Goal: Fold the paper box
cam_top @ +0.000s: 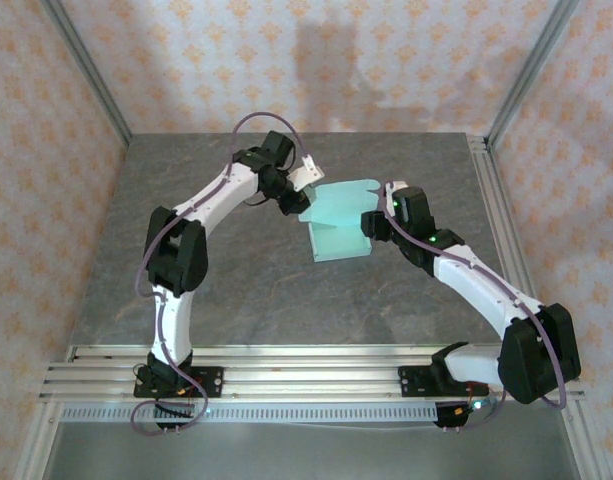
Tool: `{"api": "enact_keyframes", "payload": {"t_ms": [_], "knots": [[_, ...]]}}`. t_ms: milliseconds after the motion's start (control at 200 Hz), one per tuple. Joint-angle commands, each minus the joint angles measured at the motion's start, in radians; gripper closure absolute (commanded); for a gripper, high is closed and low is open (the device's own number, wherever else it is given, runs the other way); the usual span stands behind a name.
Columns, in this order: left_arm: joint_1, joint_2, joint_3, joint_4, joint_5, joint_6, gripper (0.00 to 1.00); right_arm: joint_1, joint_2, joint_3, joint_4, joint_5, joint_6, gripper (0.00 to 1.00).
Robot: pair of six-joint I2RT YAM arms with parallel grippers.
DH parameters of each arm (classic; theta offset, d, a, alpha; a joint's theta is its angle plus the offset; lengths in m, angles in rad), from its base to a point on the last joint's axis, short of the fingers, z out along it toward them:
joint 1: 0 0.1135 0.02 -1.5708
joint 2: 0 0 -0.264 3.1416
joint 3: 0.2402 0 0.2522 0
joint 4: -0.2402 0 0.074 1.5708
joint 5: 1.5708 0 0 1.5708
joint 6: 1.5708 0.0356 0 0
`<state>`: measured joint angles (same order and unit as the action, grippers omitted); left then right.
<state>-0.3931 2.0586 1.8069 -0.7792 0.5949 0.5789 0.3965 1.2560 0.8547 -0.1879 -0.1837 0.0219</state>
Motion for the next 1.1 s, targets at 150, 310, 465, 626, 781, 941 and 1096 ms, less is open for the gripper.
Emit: {"api": "enact_keyframes", "payload": {"t_ms": [150, 310, 465, 626, 781, 941, 1096], "knots": [[0.008, -0.143, -0.086, -0.103, 0.031, 0.044, 0.92, -0.007, 0.016, 0.093, -0.052, -0.059, -0.204, 0.42], [0.020, -0.177, -0.098, -0.163, 0.071, 0.020, 1.00, -0.041, 0.044, 0.169, -0.105, -0.197, -0.376, 0.35], [0.023, -0.182, -0.120, -0.197, 0.057, 0.013, 1.00, -0.097, 0.108, 0.237, -0.119, -0.382, -0.557, 0.33], [0.034, -0.181, -0.138, -0.207, 0.073, 0.024, 1.00, -0.148, 0.271, 0.469, -0.414, -0.506, -0.813, 0.31], [0.031, -0.177, -0.160, -0.210, 0.085, 0.056, 1.00, -0.183, 0.457, 0.721, -0.796, -0.572, -1.087, 0.32], [0.034, -0.190, -0.192, -0.176, 0.062, 0.064, 1.00, -0.189, 0.604, 0.923, -1.002, -0.582, -1.238, 0.35], [0.034, -0.171, -0.168, -0.185, 0.065, 0.065, 1.00, -0.191, 0.657, 0.934, -1.031, -0.621, -1.332, 0.36]]}}
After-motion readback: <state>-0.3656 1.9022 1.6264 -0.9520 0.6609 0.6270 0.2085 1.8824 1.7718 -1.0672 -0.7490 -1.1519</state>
